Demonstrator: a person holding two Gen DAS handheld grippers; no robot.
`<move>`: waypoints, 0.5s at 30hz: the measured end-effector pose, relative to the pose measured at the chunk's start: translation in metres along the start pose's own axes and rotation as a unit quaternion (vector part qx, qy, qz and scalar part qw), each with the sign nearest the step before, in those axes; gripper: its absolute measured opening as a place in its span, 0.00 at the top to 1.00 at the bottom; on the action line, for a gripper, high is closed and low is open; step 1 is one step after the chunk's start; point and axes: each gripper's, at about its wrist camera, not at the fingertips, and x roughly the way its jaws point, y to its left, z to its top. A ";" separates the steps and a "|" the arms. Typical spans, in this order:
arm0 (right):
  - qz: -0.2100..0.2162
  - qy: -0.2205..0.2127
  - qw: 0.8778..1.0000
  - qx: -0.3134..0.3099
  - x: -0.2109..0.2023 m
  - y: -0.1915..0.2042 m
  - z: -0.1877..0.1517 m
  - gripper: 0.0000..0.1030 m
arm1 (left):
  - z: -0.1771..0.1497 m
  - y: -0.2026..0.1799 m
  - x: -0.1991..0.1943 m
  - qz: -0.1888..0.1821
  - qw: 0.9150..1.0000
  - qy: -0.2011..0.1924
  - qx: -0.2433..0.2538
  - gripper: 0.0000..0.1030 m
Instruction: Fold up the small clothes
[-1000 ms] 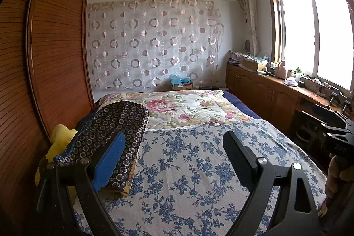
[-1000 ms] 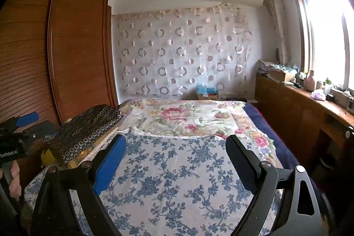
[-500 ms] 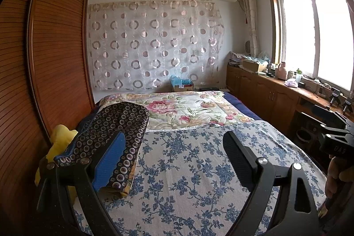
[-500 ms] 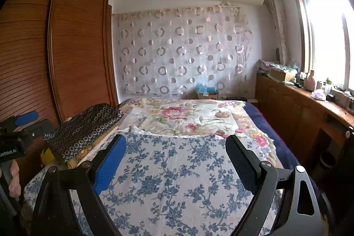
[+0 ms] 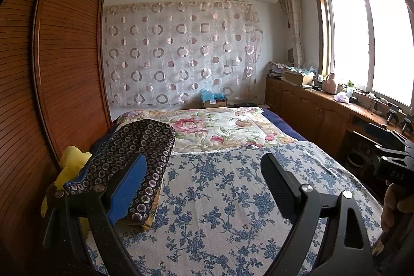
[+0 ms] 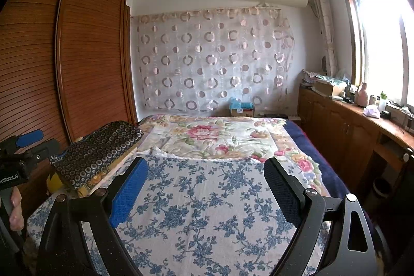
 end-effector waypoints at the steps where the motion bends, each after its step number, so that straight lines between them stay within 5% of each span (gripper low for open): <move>1: 0.000 0.000 1.000 0.000 0.000 0.000 0.000 0.11 | 0.000 0.000 0.000 0.000 1.000 0.000 0.000 0.12; 15: 0.001 0.000 1.000 0.000 0.000 -0.002 0.000 0.11 | -0.001 0.001 0.001 -0.001 1.000 0.000 0.000 0.12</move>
